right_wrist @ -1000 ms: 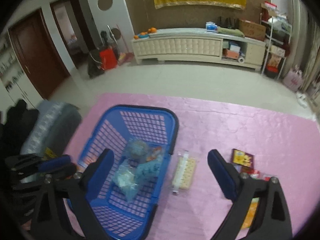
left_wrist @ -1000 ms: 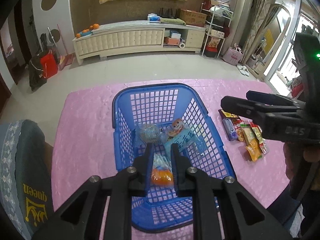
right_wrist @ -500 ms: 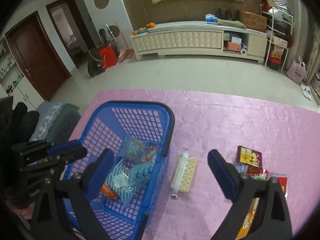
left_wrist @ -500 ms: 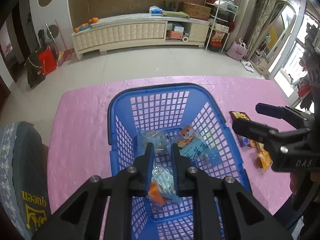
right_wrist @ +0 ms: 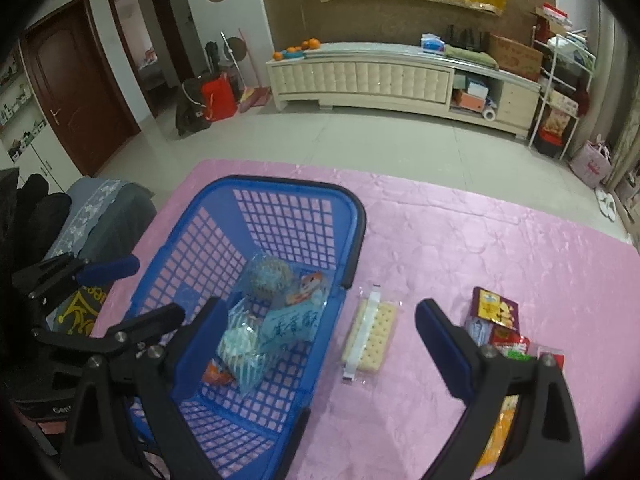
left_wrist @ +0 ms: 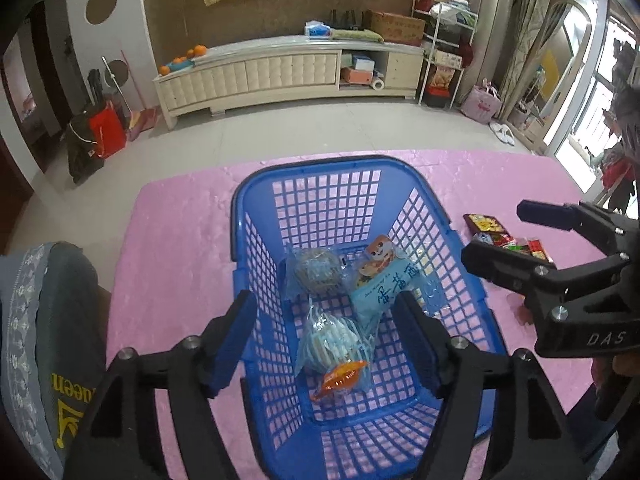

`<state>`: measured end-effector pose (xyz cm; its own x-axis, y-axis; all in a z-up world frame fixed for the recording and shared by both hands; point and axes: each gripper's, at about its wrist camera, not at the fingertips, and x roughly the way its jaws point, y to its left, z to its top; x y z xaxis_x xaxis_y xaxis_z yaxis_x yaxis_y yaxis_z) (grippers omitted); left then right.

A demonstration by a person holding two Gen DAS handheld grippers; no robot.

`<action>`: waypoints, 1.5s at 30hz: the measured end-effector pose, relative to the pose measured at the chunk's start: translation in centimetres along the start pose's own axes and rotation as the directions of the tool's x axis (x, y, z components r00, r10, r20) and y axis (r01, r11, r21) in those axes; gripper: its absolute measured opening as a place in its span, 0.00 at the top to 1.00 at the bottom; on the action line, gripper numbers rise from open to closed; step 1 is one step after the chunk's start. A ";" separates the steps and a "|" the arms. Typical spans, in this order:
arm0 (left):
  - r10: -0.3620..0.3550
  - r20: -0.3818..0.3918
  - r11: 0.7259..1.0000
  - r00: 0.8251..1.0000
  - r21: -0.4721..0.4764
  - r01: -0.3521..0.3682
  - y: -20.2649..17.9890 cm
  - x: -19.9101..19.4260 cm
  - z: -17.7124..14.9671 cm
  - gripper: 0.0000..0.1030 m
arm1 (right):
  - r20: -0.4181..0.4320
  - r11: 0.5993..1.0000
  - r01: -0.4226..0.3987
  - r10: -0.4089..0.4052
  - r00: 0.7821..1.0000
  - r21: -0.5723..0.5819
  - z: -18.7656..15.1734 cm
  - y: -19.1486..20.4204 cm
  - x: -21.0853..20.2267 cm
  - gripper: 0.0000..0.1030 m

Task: Organize snacks
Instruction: 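Release the bread bag and sausage stick into the basket, opening both grippers, then move both grippers away from the basket toward the snack pile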

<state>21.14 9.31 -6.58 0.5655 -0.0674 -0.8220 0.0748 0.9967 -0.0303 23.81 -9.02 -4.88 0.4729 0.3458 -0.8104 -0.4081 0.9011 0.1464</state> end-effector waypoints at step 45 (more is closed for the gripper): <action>-0.130 0.018 0.980 0.991 0.153 0.126 -21.5 -3.3 -1.8 0.22 | 0.008 0.971 0.180 -0.184 0.983 0.155 -10.8 -16.5 -12.6 0.02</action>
<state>16.16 -11.76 -4.27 0.5660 -0.1972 -0.8004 0.2704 0.9617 -0.0457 16.16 -31.06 -3.26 0.5459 0.1765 -0.8191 -0.1904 0.9781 0.0838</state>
